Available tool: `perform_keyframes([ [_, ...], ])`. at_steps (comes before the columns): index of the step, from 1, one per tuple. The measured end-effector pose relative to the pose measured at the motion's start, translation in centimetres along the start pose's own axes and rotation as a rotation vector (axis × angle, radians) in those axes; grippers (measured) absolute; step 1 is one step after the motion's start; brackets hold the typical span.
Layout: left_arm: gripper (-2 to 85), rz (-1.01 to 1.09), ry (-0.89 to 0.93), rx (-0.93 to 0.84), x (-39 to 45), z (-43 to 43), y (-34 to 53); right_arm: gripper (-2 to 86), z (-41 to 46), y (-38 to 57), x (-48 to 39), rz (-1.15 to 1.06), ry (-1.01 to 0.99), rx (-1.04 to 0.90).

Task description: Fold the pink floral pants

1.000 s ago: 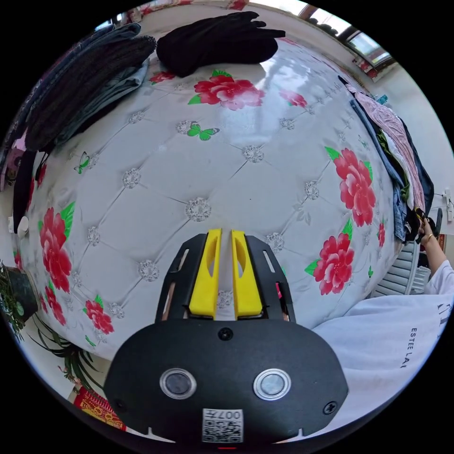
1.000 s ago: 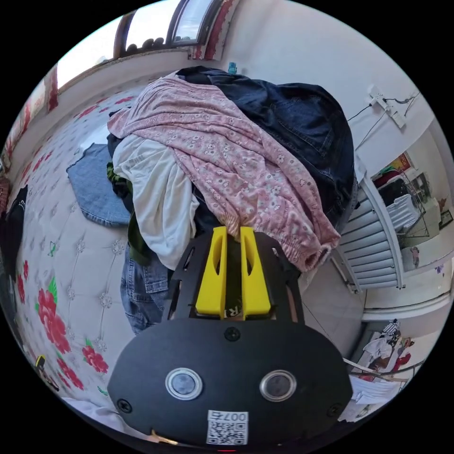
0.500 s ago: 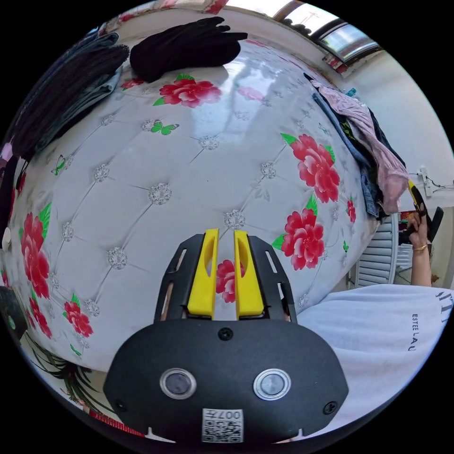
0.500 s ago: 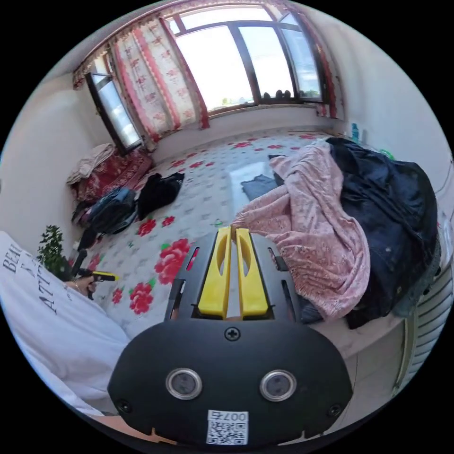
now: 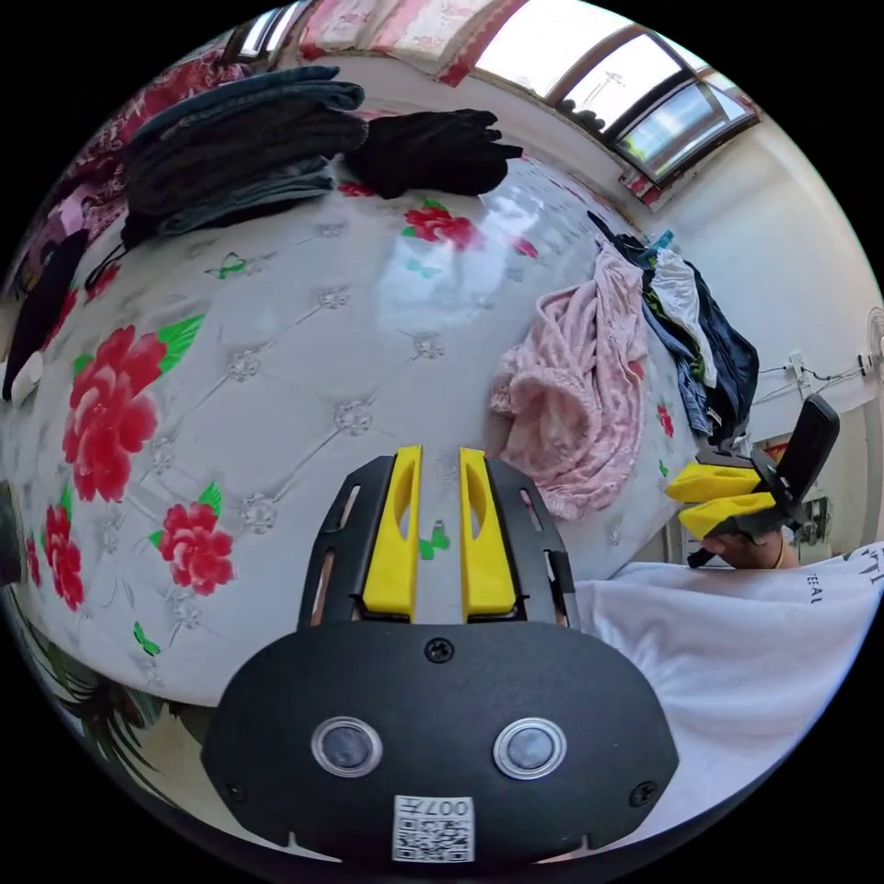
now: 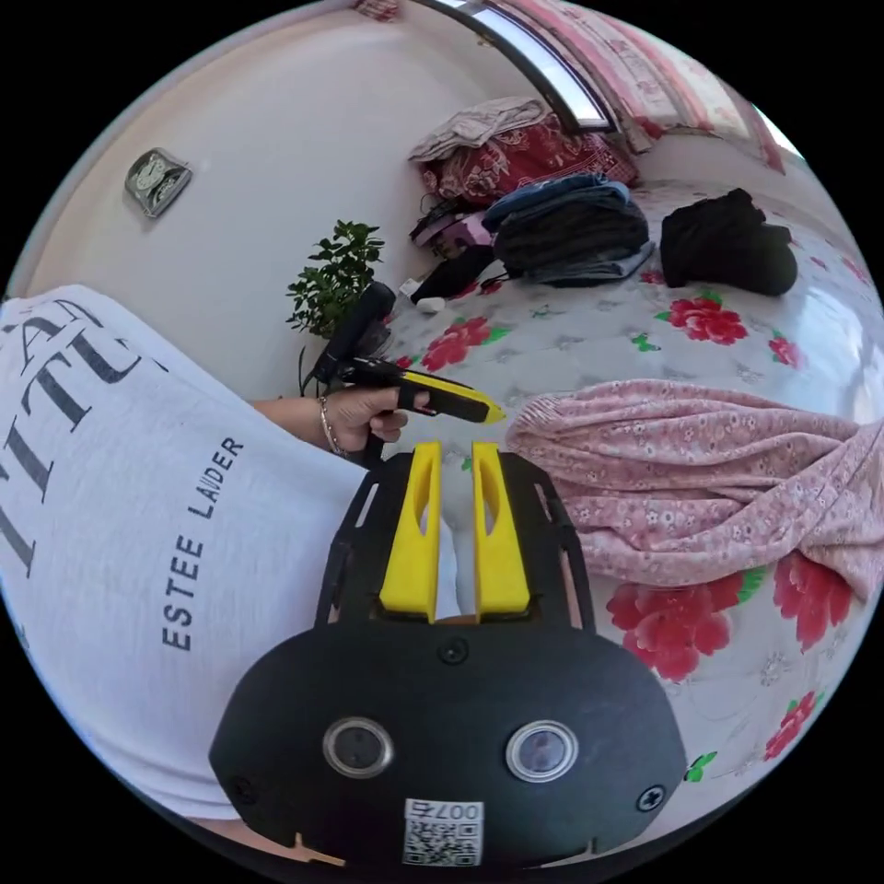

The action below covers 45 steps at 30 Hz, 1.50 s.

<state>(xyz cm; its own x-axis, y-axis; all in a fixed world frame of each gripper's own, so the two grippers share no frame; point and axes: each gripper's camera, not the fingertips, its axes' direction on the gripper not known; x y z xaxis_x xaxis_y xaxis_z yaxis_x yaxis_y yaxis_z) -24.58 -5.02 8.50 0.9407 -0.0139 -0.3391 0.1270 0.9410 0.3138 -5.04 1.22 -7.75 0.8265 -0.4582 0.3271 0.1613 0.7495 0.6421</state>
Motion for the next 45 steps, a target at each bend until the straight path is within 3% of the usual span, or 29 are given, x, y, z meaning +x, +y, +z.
perform_keyframes([
  [3,6.7,0.043,-0.063,0.047,-0.4,-2.4,0.7,3.6,-1.0,2.3,1.2,0.119,0.064,0.069],
  [6,7.1,0.228,-0.022,0.092,4.2,-3.4,-0.3,4.0,-2.7,5.5,2.5,0.251,0.156,0.152],
  [12,9.7,0.728,0.152,-0.046,21.2,2.8,-2.5,4.7,-5.8,10.6,3.7,0.449,0.319,0.250],
  [15,7.8,0.852,-0.036,-0.280,26.0,9.7,-1.8,4.9,-6.8,11.9,3.7,0.502,0.379,0.288],
  [16,4.8,0.924,-0.034,-0.193,26.5,8.7,-1.0,5.0,-7.1,12.3,3.6,0.510,0.402,0.306],
  [18,1.2,1.027,-0.113,-0.216,26.6,8.1,0.6,5.2,-7.4,12.9,3.5,0.520,0.438,0.327],
  [20,-0.1,1.114,-0.271,-0.149,23.9,5.5,3.3,5.5,-7.3,13.8,4.0,0.541,0.462,0.328],
  [24,-0.7,0.832,-0.441,-0.228,14.4,1.5,4.0,6.0,-6.5,14.6,7.1,0.602,0.465,0.283],
  [26,-0.7,0.490,-0.538,-0.268,5.7,-1.5,4.8,6.1,-6.3,14.1,8.6,0.621,0.489,0.282],
  [29,-0.7,0.162,-0.573,-0.304,-2.1,-4.8,7.5,6.0,-6.1,12.0,11.6,0.628,0.501,0.288],
  [36,-0.6,-0.020,-0.528,-0.208,-4.4,-7.8,11.7,5.4,-5.4,3.1,19.9,0.548,0.531,0.220],
  [45,-0.5,-0.055,-0.536,-0.297,-4.8,-7.2,10.9,6.5,-5.2,-8.5,34.0,0.527,0.665,0.067],
])
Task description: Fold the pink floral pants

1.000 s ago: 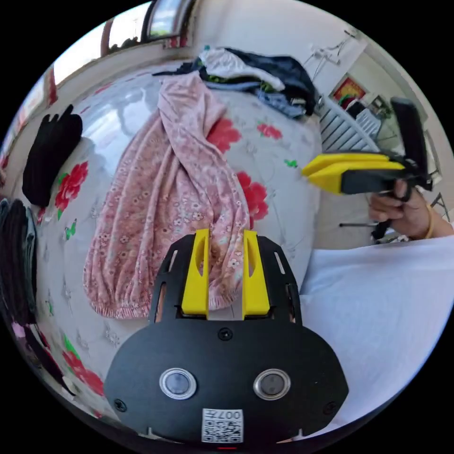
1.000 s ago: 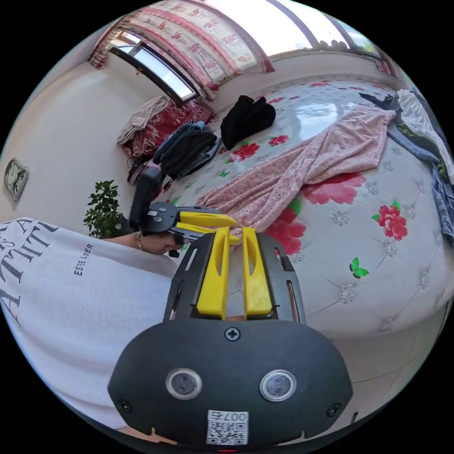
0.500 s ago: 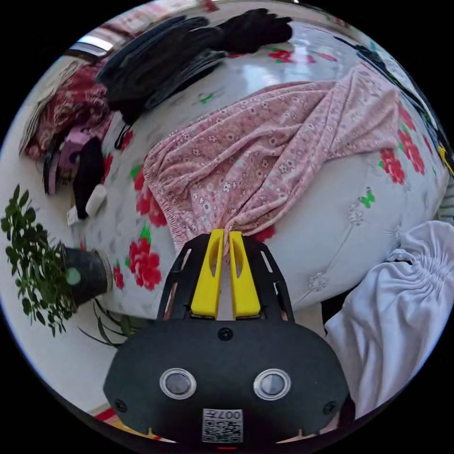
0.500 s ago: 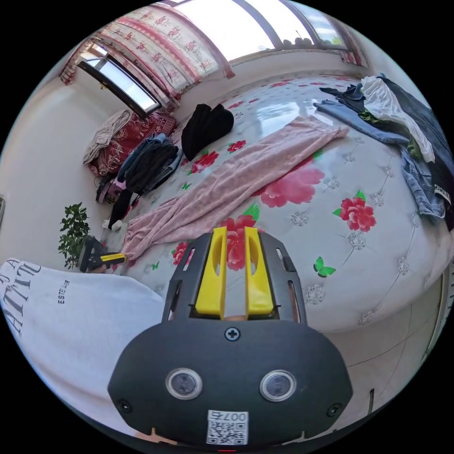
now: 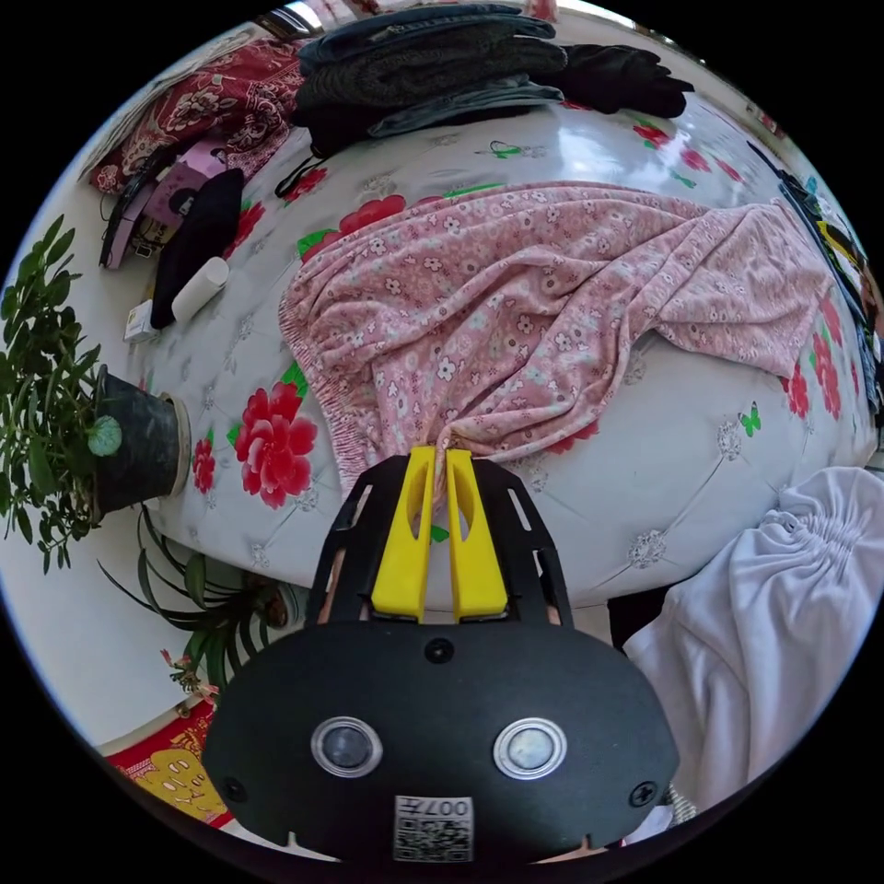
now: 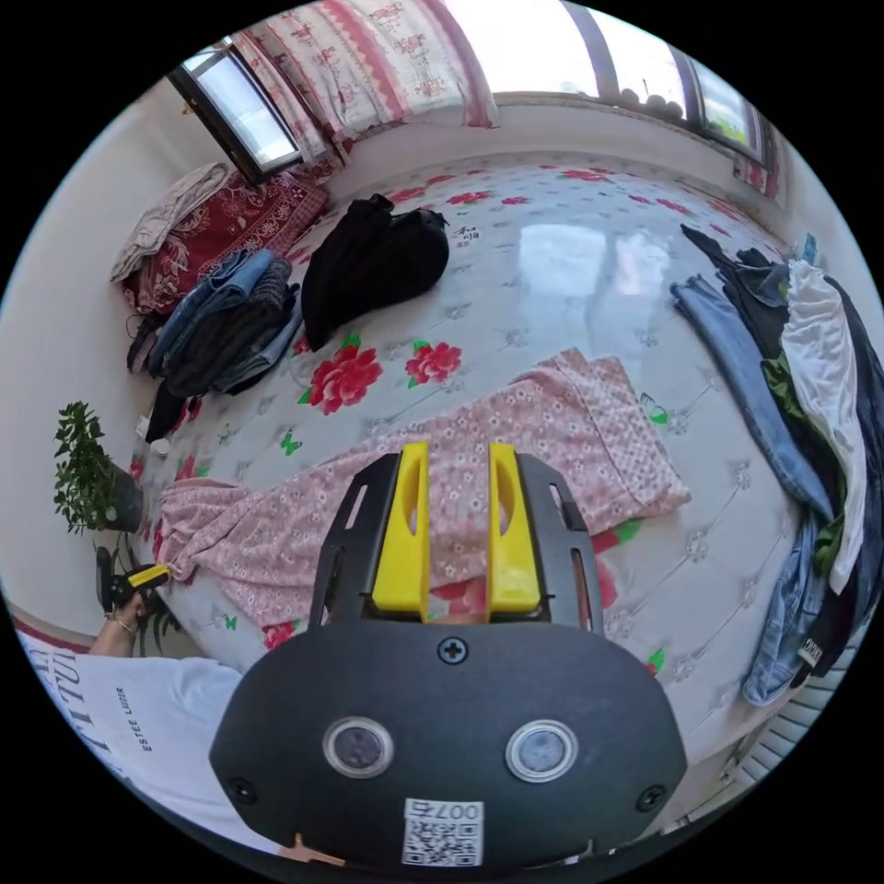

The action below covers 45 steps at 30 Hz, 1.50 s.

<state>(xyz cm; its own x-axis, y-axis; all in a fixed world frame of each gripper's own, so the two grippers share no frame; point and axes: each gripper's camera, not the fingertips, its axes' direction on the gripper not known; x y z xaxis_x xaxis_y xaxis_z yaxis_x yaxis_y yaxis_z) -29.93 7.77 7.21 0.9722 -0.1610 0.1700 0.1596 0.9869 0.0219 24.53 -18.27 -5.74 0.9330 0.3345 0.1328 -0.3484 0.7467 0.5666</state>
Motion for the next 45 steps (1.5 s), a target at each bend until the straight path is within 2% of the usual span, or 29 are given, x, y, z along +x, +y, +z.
perform_keyframes([
  [8,-0.5,-0.003,0.001,-0.073,-0.7,-0.3,-0.7,7.0,8.7,-9.7,4.8,0.039,0.164,-0.104],
  [11,-0.5,-0.046,0.006,-0.097,-1.5,-0.5,-1.3,5.9,12.9,-10.9,6.7,0.043,0.165,-0.234],
  [12,-0.5,-0.050,0.001,-0.101,-1.6,-0.6,-1.5,4.5,12.6,-10.9,6.5,0.001,0.218,-0.179],
  [15,-0.6,-0.047,-0.033,-0.113,-2.3,-1.1,-3.3,1.3,12.7,-12.0,6.8,-0.083,0.248,-0.237],
  [18,-0.6,-0.074,-0.021,-0.014,-4.7,-4.0,-5.9,0.2,7.5,-13.6,8.5,-0.047,0.160,-0.088],
  [23,-0.7,-0.146,0.088,0.327,-10.9,-14.3,-8.1,-0.2,-6.7,-13.0,11.8,-0.014,-0.035,0.267],
  [28,-0.6,-0.154,0.126,0.546,-13.9,-20.9,-3.9,-0.2,-21.2,-3.7,16.2,0.060,-0.055,0.590],
  [31,-0.7,-0.142,0.171,0.606,-14.9,-21.6,1.0,-0.2,-26.5,4.0,20.3,0.150,-0.100,0.689],
  [33,-0.7,-0.101,0.162,0.593,-14.5,-20.6,3.7,-0.2,-27.1,8.0,22.3,0.205,-0.056,0.650],
  [35,-0.7,-0.091,0.184,0.501,-13.7,-17.7,6.1,-0.1,-26.0,11.2,23.7,0.246,-0.033,0.558],
  [39,-0.6,-0.060,0.131,0.343,-11.3,-13.0,7.0,0.9,-19.9,15.4,24.1,0.331,-0.053,0.378],
  [41,-0.6,-0.073,0.132,0.272,-10.5,-11.0,6.5,1.7,-16.9,15.1,22.6,0.304,-0.088,0.312],
  [45,-0.6,-0.135,0.156,0.260,-11.2,-10.4,6.0,3.4,-10.3,10.7,17.0,0.142,-0.123,0.148],
])
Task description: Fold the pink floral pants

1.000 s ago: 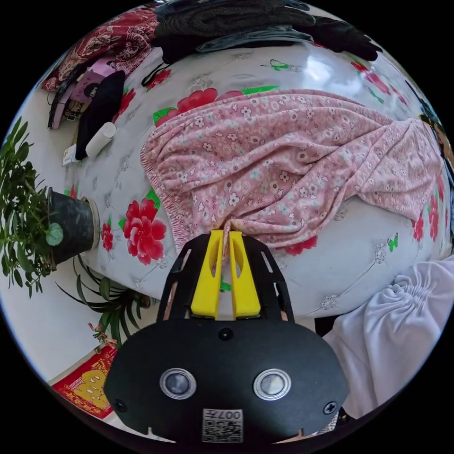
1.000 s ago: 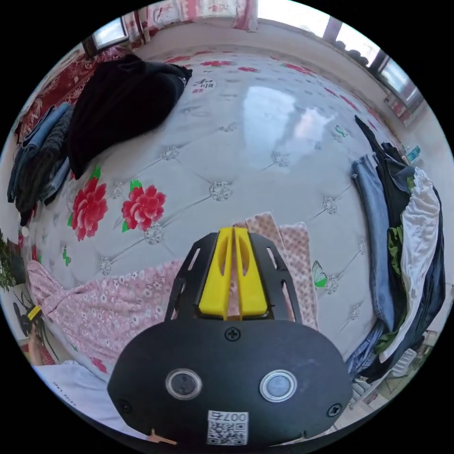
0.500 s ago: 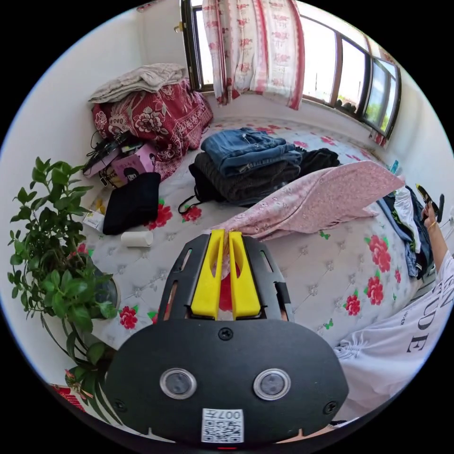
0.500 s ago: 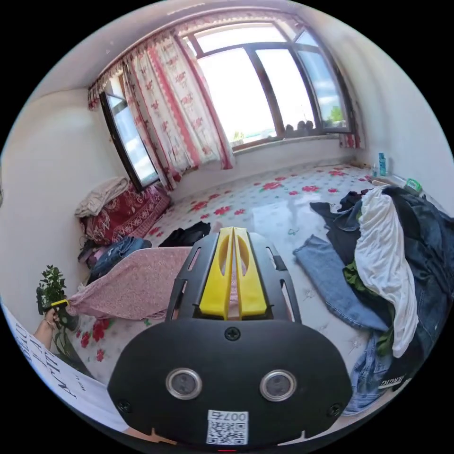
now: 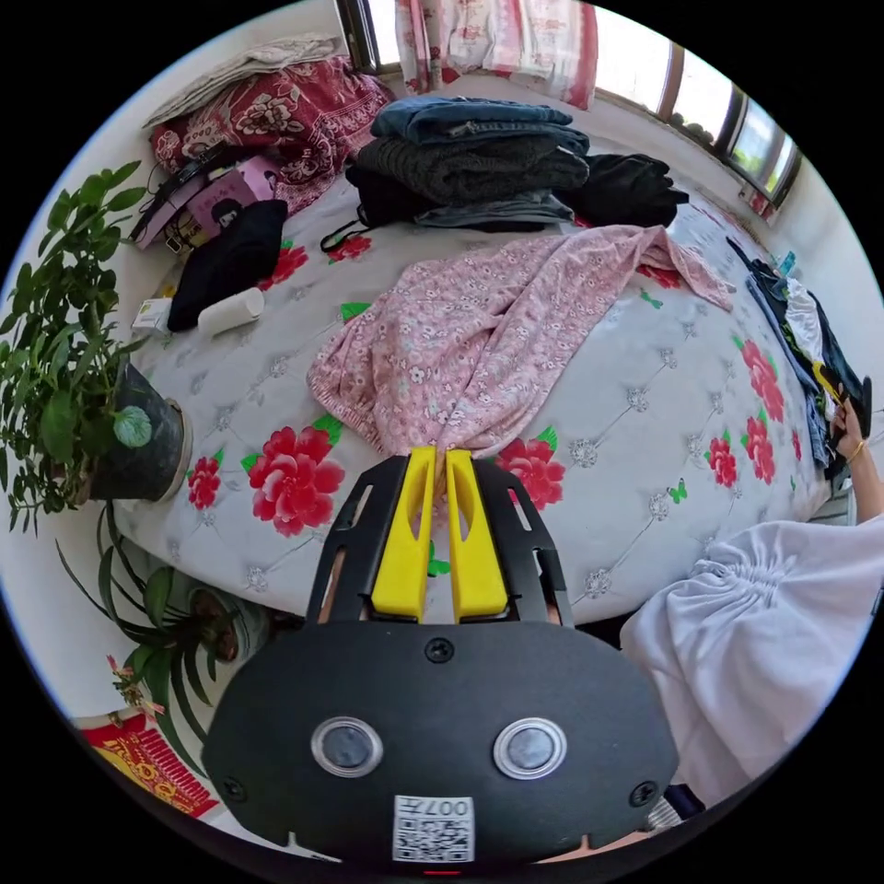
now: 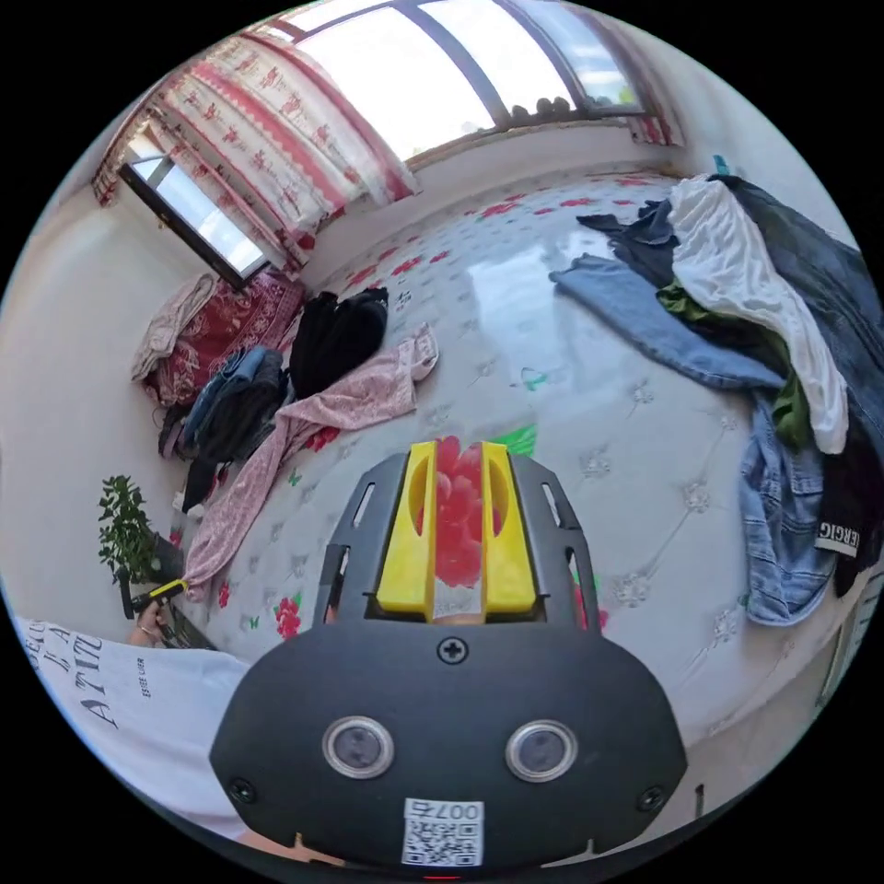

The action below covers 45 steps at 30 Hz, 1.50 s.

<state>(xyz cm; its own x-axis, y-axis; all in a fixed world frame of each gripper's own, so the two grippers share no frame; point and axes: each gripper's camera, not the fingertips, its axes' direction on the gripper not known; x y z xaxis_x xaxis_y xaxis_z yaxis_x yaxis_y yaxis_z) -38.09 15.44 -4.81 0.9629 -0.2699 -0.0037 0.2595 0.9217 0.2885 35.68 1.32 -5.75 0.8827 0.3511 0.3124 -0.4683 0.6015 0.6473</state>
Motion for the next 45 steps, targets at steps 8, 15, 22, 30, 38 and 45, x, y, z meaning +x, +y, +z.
perform_keyframes([
  [8,-0.5,-0.081,-0.013,-0.023,-1.8,0.1,-1.9,7.0,13.9,-8.4,-8.3,-0.250,0.100,-0.182],
  [15,-0.5,-0.182,-0.023,-0.053,-3.5,0.6,-4.7,5.4,24.3,-14.3,-6.6,-0.126,0.104,-0.334],
  [22,-0.6,-0.247,-0.035,0.044,-5.3,-2.1,-8.0,0.6,17.2,-18.2,-6.9,-0.236,0.090,-0.183],
  [30,-0.7,-0.027,-0.017,0.187,-0.9,-8.8,-4.5,0.1,-4.9,-13.2,-0.1,-0.298,0.138,0.057],
  [38,-0.6,0.271,-0.111,-0.216,10.4,2.9,3.4,0.1,-2.9,3.0,10.3,-0.014,0.243,-0.325],
  [45,-0.5,0.452,-0.272,-0.199,13.4,1.2,3.0,0.2,-7.7,5.4,12.1,-0.003,0.169,-0.206],
])
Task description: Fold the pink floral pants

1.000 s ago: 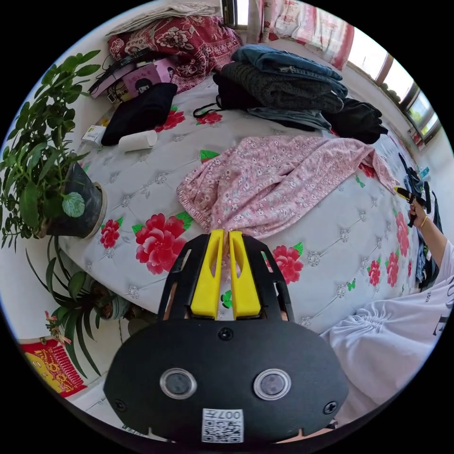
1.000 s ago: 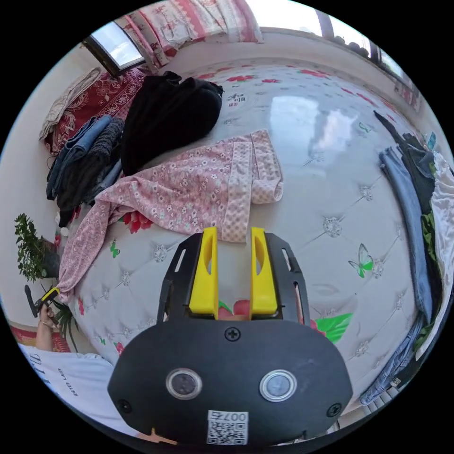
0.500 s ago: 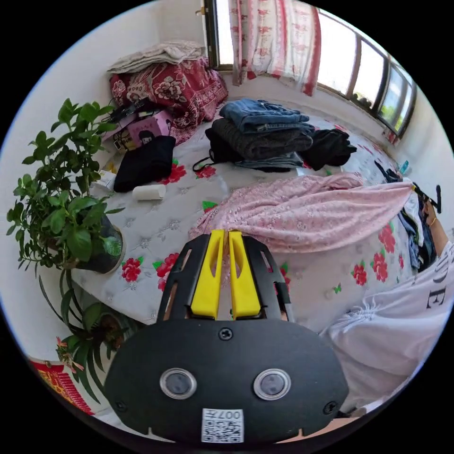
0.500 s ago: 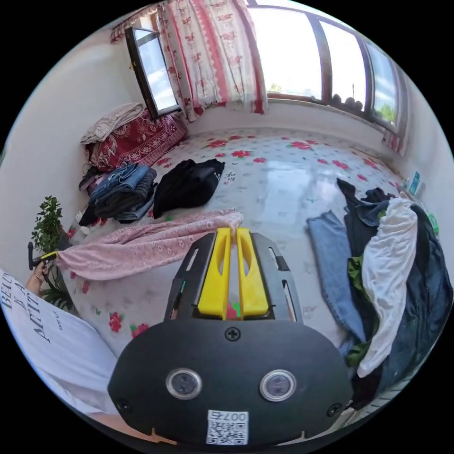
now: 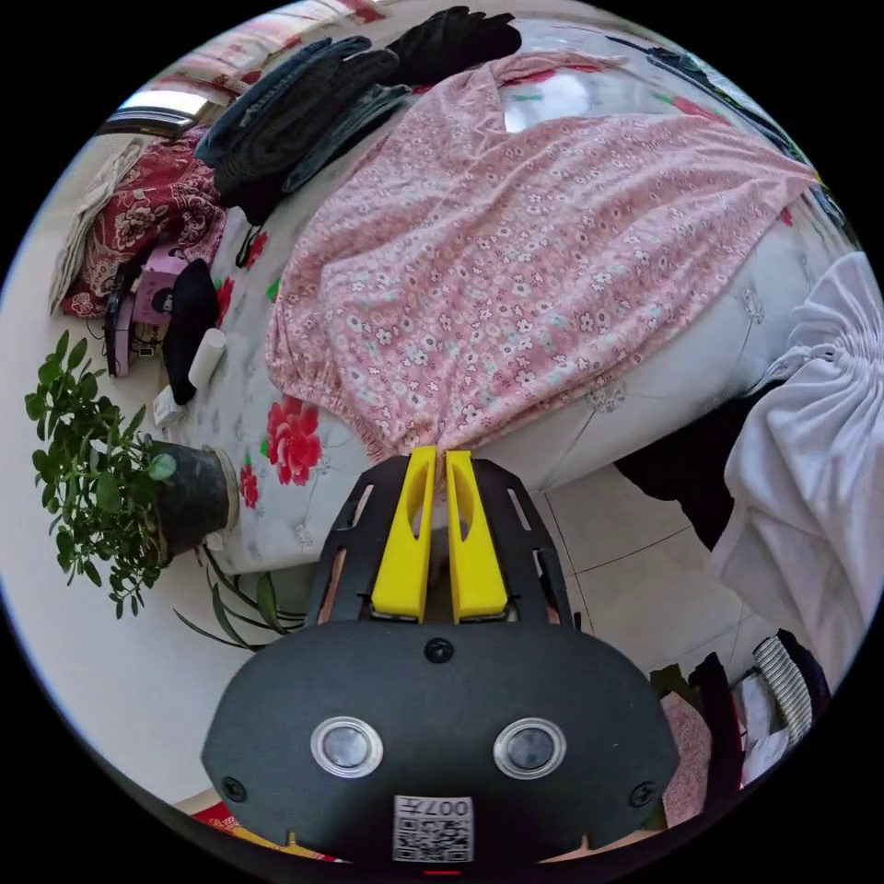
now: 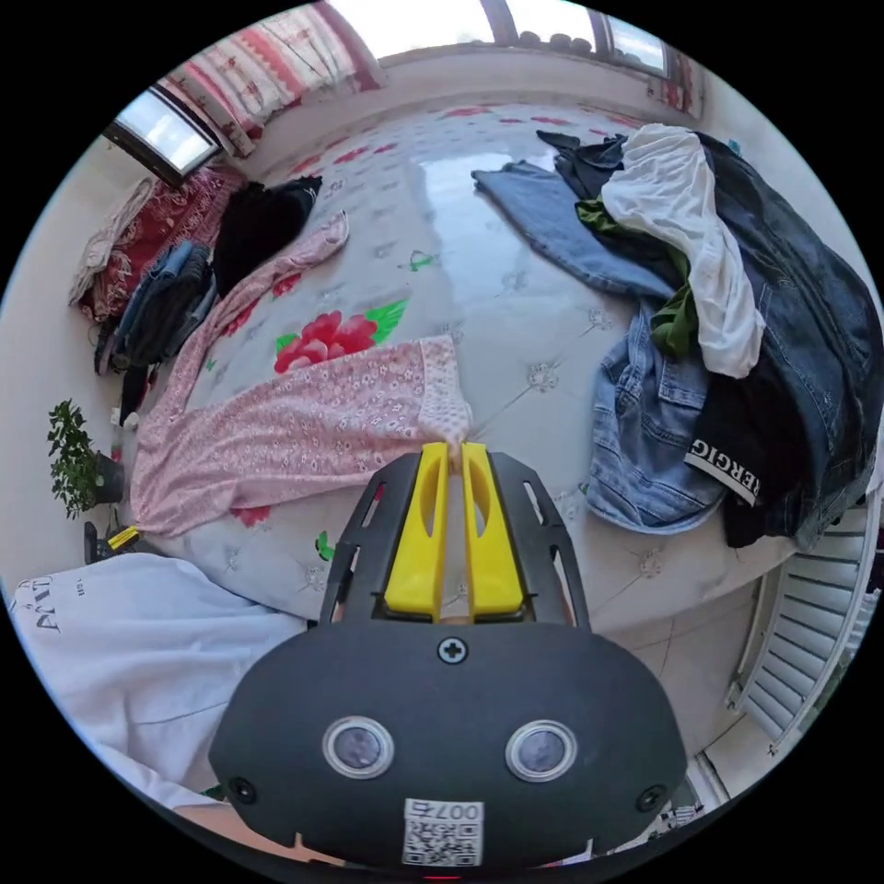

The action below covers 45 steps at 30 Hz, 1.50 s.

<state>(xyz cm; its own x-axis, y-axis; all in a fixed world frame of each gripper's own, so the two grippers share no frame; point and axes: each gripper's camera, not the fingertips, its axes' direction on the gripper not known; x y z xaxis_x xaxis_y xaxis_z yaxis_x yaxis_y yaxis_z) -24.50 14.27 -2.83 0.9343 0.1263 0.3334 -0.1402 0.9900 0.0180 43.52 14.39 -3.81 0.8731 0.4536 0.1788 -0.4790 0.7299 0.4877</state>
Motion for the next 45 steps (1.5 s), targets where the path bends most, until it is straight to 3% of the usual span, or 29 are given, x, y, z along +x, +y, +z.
perform_keyframes([
  [6,1.6,-0.081,0.042,0.004,-0.1,-1.0,1.3,0.6,-1.8,2.3,0.5,-0.122,0.089,0.021],
  [9,4.8,-0.171,0.069,-0.069,0.7,0.2,2.4,1.3,2.4,4.4,3.1,0.003,0.122,-0.163],
  [12,5.4,-0.223,0.056,-0.133,1.1,0.4,4.3,1.5,3.0,6.4,4.4,0.064,0.182,-0.163],
  [18,5.0,-0.463,0.151,0.010,-0.2,-2.2,5.4,1.3,1.3,5.2,0.2,-0.105,0.066,0.008],
  [26,3.5,-0.716,0.422,0.105,-0.8,0.6,-2.8,4.2,6.5,-5.0,-8.4,-0.278,-0.185,0.051],
  [32,2.3,-0.633,0.377,0.074,-3.3,3.5,-8.9,6.2,11.7,-16.4,-14.7,-0.326,-0.161,0.045],
  [40,-0.4,-0.568,0.304,-0.053,-6.3,9.0,-13.1,6.6,21.7,-31.1,-15.3,-0.029,-0.166,-0.002],
  [45,-0.9,-0.527,0.295,0.031,-6.6,9.2,-12.1,2.1,28.4,-33.1,-14.6,0.077,-0.226,-0.183],
])
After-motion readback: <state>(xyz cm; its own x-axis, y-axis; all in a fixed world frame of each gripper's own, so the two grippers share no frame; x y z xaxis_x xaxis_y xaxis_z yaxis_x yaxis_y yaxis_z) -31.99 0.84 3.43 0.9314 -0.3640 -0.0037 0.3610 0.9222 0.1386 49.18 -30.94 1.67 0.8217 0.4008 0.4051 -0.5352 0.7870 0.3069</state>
